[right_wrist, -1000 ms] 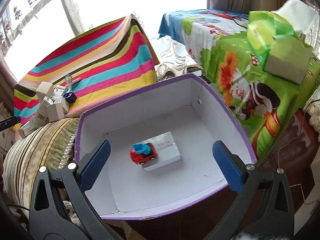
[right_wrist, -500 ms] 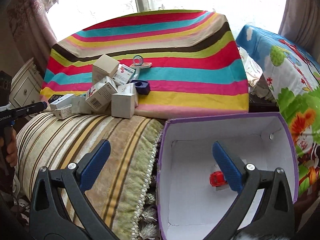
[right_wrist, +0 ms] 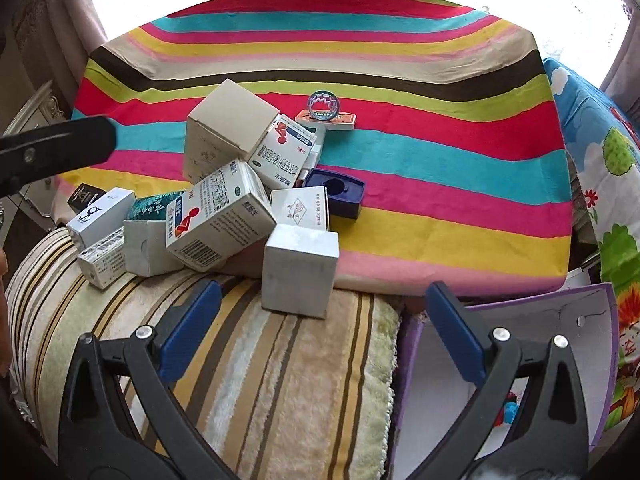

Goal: Organize rigid objects
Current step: 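Grasp white cube with right tool while left tool grasps beige cardboard box, then carry white cube with right tool while left tool lowers beige box into purple box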

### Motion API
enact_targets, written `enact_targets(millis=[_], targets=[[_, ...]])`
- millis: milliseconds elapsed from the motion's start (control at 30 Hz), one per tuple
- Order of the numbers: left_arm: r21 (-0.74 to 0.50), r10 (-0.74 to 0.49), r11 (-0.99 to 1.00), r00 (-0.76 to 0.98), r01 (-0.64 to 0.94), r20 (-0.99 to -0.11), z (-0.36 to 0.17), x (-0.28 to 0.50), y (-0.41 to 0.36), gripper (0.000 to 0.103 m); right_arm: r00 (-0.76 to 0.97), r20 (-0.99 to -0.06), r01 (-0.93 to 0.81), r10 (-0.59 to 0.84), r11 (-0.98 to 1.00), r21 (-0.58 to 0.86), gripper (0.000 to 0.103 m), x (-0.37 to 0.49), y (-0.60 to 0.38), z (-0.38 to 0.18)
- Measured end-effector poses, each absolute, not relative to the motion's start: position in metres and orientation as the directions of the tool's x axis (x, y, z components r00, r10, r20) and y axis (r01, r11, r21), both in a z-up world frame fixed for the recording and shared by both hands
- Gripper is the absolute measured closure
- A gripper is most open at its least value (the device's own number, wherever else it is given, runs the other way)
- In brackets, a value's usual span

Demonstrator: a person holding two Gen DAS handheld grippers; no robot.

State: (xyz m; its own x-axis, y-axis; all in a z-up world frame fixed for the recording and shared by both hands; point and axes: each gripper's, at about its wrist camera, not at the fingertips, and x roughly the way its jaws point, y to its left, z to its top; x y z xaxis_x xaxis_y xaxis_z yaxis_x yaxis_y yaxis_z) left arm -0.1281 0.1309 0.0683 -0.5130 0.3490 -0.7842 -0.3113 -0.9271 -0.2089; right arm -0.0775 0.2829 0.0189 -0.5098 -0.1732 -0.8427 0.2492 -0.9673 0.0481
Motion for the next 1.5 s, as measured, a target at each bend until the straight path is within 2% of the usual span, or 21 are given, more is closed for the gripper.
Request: enact_targets(millis=[333,400,467,500,533,567,733,900,1200,1333,1500], targets=[[0.027,0.119,-0.952,-0.448,-0.304,-0.886,0.033,-0.173,0.187,0.017,-0.522,-0.843,0.227,-0.133,-0.974,0.013,0.002,-0.100,0.275,0.008],[0.054,0.089,-0.951,-0.436,-0.305,-0.896,0.027,-0.176,0.190,0.017,-0.520,-0.844,0.223,-0.131,-0.975,0.014,0.009,-0.103,0.275,0.005],[0.080,0.071,-0.945,-0.438,-0.317,-0.896,0.023,-0.178,0.192,0.019,-0.508,-0.850,0.228,-0.139,-0.973,0.023,0.030,-0.105,0.275,0.002],[0.090,0.064,-0.945,-0.446,-0.316,-0.893,0.023,-0.178,0.192,0.025,-0.500,-0.854,0.233,-0.145,-0.972,0.028,0.036,-0.106,0.275,0.000],[0.087,0.065,-0.946,-0.444,-0.313,-0.894,0.022,-0.179,0.191,0.036,-0.491,-0.858,0.239,-0.153,-0.970,0.037,0.051,-0.106,0.275,-0.002],[0.077,0.073,-0.948,-0.446,-0.309,-0.892,0.024,-0.178,0.188,0.037,-0.481,-0.861,0.245,-0.165,-0.968,0.049,0.057,-0.106,0.274,-0.004],[0.026,0.116,-0.958,-0.467,-0.287,-0.877,0.036,-0.177,0.171,0.045,-0.491,-0.840,0.252,-0.231,-0.961,0.117,0.057,-0.103,0.281,-0.001],[-0.078,0.199,-0.963,-0.490,-0.258,-0.848,0.049,-0.173,0.146,0.046,-0.526,-0.804,0.248,-0.278,-0.954,0.168,0.057,-0.092,0.290,0.008],[-0.190,0.299,-0.951,-0.565,-0.245,-0.769,0.080,-0.158,0.120,0.046,-0.577,-0.761,0.208,-0.294,-0.955,0.212,0.057,-0.084,0.305,0.021],[-0.264,0.394,-0.918,-0.597,-0.297,-0.699,0.106,-0.142,0.119,0.046,-0.598,-0.744,0.201,-0.297,-0.955,0.219,0.057,-0.076,0.311,0.032],[-0.357,0.555,-0.829,-0.554,-0.430,-0.620,0.133,-0.116,0.134,0.046,-0.629,-0.725,0.171,-0.281,-0.960,0.224,0.057,-0.056,0.336,0.051]])
